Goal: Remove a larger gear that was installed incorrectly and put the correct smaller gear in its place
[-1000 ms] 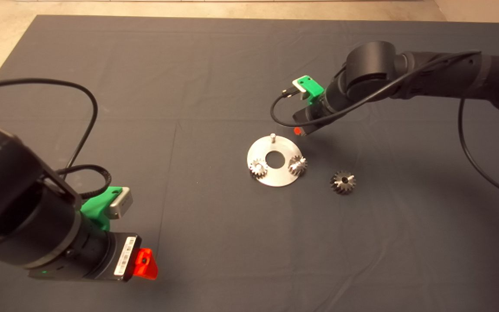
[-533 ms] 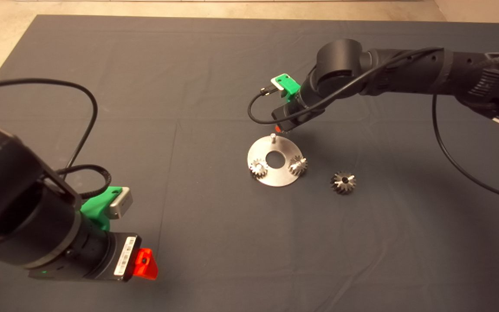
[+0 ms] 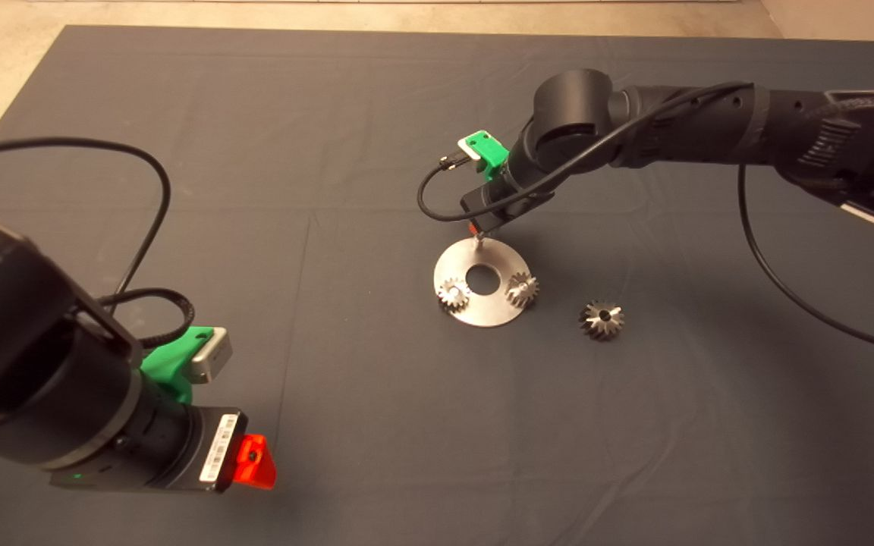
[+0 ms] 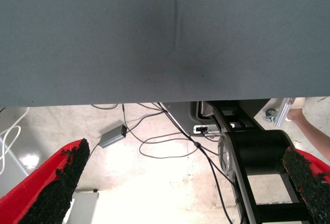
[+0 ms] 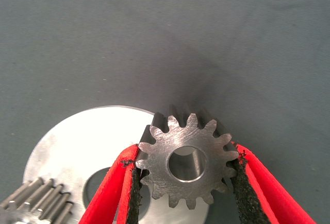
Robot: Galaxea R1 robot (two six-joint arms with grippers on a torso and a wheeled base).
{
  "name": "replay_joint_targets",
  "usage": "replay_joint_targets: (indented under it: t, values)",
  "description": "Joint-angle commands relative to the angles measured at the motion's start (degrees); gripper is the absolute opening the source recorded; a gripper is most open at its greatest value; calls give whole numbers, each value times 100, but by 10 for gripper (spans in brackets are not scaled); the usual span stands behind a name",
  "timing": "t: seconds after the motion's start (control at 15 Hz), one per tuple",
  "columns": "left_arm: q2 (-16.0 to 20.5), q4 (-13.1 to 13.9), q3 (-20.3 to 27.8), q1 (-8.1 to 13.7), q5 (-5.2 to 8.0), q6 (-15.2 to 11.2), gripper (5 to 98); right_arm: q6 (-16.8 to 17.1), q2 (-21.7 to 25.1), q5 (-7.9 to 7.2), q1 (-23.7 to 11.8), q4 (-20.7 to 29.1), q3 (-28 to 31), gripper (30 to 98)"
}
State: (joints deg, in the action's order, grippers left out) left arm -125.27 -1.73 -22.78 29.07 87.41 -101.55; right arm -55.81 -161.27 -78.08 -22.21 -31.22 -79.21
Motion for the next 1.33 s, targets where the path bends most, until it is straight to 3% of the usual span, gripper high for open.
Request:
replay_joint_targets:
  t: [0.0, 0.33, 1.27]
  values:
    - [6, 68, 74, 46, 303, -41, 976, -44, -41, 21, -210, 160, 30, 394]
    - [6, 68, 74, 46, 303, -41, 976, -9, -41, -58, -205, 248, 57, 394]
    - [6, 68, 77, 46, 303, -41, 976, -9, -232, -58, -170, 239, 30, 393]
